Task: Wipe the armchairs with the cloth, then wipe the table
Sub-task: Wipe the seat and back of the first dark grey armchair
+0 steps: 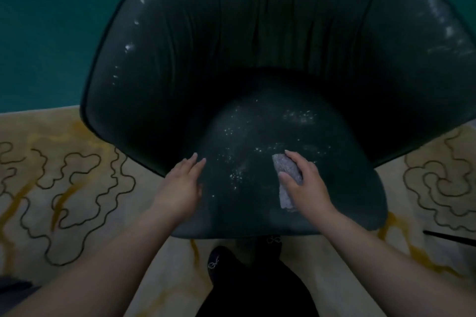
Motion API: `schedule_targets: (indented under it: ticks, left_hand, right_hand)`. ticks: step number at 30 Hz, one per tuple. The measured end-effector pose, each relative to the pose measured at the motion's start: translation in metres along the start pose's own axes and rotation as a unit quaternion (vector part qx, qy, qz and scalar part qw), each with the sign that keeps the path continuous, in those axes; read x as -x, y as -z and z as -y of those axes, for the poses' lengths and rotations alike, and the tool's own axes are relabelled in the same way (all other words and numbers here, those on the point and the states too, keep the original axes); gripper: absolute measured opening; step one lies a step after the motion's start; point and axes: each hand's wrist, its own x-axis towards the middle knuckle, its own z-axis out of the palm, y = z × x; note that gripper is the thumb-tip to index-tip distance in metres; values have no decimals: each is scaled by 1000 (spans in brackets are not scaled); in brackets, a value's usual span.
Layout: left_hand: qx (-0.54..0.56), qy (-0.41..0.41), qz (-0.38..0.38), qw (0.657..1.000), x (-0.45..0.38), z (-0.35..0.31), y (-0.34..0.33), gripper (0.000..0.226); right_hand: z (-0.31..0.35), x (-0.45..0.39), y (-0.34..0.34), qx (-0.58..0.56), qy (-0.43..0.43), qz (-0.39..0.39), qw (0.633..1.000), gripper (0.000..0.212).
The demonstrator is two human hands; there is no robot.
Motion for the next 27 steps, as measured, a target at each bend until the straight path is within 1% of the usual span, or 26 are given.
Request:
schedule_targets:
  ticks: [3,6,9,12,15,17,21,23,24,25,27]
  left_hand:
    - [32,8,-2,999,-11,22,-31,64]
    - [66,4,3,998,-21,44,-61,66]
    - [73,-18,26,997,-29,62,-85,70]
    - [67,-38,27,997,-39,73,-106,74]
    - [50,-57,14,997,-46,83,-126,74]
    - [64,-58,17,996,-49,92,-139,70]
    - [108,-65,5,992,-48,102,-157,70]
    - [116,-60,-8,991,-47,103,-161,71]
    - [117,-58,-14,991,-47,103,-163,71]
    - [118,-57,-18,991,-47,102,-163,71]
    - [122,-52,-20,991,-46,101,-164,70]
  right_hand:
    - [-18,-13,-39,-2,13,22,1000,49]
    - [-35,-23,-81,-19,25,38,999,57]
    - [-50,-27,-120,-18,38,53,998,62]
    - [-62,-31,-152,-5,64,66,996,61]
    - [-71,-34,-178,67,133,50,988,59]
    - [-72,-34,-199,114,187,46,975,58]
    - [-74,-36,-229,225,277,61,932,56]
    - [-79,-48,-223,248,304,37,919,52]
    - [-83,-55,-216,251,303,3,919,51]
    - [-86,-63,-208,252,289,-37,923,51]
    - [-90,-71,-197,223,232,-97,942,50]
